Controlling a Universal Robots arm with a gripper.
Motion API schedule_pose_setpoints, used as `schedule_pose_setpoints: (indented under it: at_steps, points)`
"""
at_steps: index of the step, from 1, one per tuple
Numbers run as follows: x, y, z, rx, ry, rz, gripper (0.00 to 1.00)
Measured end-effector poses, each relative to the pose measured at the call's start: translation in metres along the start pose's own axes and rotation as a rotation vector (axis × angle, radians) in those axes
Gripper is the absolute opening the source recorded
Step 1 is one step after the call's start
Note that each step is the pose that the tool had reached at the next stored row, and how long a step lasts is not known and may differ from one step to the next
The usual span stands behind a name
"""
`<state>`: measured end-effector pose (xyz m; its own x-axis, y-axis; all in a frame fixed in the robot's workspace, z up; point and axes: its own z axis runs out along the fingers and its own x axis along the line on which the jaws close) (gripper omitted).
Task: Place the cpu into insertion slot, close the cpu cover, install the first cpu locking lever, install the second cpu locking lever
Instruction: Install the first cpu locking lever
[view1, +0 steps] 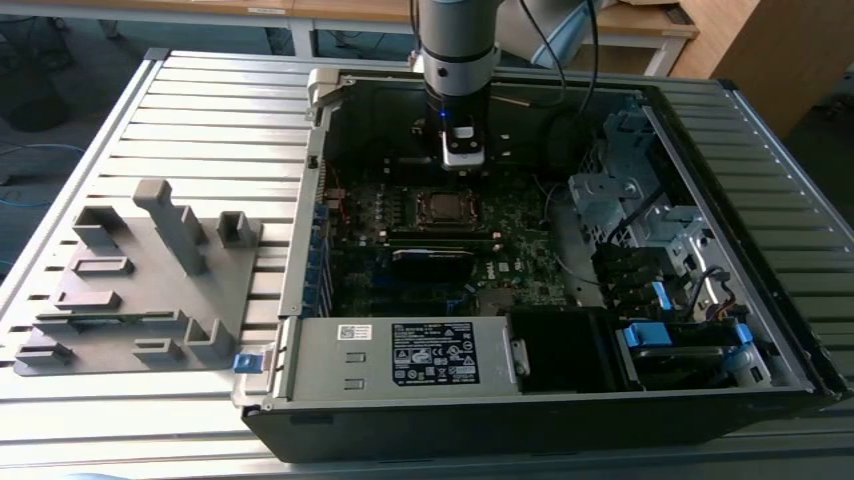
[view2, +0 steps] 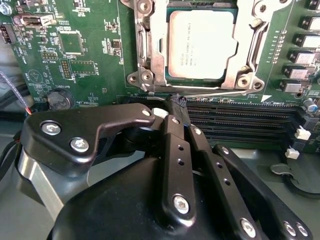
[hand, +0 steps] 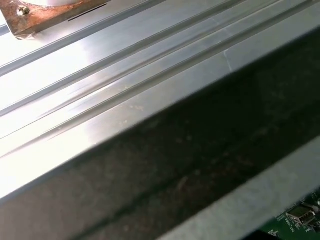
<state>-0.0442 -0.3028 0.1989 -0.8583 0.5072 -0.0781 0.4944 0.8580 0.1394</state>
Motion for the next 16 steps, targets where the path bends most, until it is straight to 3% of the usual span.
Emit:
schedule_pose_setpoints:
  at_steps: [16]
  points:
    - [0.0032,0.0002,0.0006,0.0012,-0.0019,0.014,0.11]
